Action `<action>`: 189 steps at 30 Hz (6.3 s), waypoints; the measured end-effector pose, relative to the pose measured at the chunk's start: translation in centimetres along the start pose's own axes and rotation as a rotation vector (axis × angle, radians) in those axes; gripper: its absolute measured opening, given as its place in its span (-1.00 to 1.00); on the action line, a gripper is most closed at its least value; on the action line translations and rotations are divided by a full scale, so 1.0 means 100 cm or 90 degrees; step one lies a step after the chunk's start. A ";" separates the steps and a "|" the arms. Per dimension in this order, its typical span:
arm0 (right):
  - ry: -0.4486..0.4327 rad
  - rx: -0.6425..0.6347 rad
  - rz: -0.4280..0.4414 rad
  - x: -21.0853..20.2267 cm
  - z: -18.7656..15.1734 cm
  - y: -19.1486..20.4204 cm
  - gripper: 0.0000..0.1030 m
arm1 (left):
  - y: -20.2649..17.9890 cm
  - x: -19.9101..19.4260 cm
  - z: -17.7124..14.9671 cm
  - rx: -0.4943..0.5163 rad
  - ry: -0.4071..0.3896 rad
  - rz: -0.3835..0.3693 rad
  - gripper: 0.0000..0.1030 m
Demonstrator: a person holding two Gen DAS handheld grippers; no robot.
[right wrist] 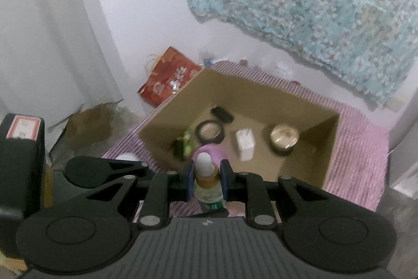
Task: Organize rigid objects
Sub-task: 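Carry the green dropper bottle into the box and release it, then move the right tool to the white supplement tub and grip its lid, then carry the white supplement tub into the box and open the right tool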
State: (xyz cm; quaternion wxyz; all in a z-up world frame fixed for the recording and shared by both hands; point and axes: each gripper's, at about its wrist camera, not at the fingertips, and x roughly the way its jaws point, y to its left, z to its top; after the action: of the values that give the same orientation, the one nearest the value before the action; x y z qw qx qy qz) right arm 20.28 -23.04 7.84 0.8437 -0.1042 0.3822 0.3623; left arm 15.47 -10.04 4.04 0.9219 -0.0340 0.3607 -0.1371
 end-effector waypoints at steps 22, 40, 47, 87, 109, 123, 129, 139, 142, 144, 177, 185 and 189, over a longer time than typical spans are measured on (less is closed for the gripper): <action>0.100 0.053 -0.036 0.137 0.008 -0.090 -0.58 | 0.041 0.108 0.036 -0.122 0.107 -0.003 -0.30; 0.014 0.130 -0.001 0.070 0.016 -0.093 -0.48 | 0.034 0.055 0.030 -0.094 0.069 0.002 0.05; -0.093 0.177 -0.019 -0.032 -0.014 -0.056 0.16 | 0.023 -0.007 0.020 -0.065 0.044 -0.006 0.40; 0.003 0.306 0.117 0.042 -0.037 0.073 0.42 | 0.129 -0.082 -0.080 -0.174 0.007 0.130 0.84; 0.098 0.364 0.183 0.121 -0.053 0.060 0.05 | 0.145 -0.033 -0.082 -0.161 0.054 0.149 0.13; 0.089 0.375 0.190 0.108 -0.059 0.061 0.00 | 0.130 -0.048 -0.080 -0.146 0.053 0.157 0.02; 0.076 0.374 0.194 0.093 -0.060 0.066 0.01 | 0.119 -0.064 -0.077 -0.141 0.037 0.159 0.02; 0.035 0.362 0.211 0.051 -0.056 0.079 0.01 | 0.100 -0.099 -0.067 -0.117 -0.009 0.168 0.02; 0.021 0.355 0.213 0.037 -0.053 0.083 0.01 | 0.095 -0.109 -0.063 -0.111 -0.024 0.169 0.02; 0.010 0.348 0.215 0.027 -0.049 0.084 0.01 | 0.091 -0.116 -0.058 -0.106 -0.036 0.168 0.02; -0.040 0.454 0.131 0.049 -0.032 -0.114 0.01 | 0.041 0.047 0.031 -0.067 0.029 0.018 0.02; -0.005 0.459 0.123 0.080 -0.044 -0.126 0.01 | 0.039 0.071 0.021 -0.051 0.070 0.021 0.03; 0.001 0.444 0.100 0.079 -0.046 -0.125 0.00 | 0.036 0.070 0.018 -0.038 0.070 0.019 0.15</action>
State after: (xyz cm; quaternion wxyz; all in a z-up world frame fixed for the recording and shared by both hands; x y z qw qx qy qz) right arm 29.88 -29.85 -2.28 0.7978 0.2197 0.4902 0.2737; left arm 22.41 -8.63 0.17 0.9014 -0.0490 0.4148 -0.1144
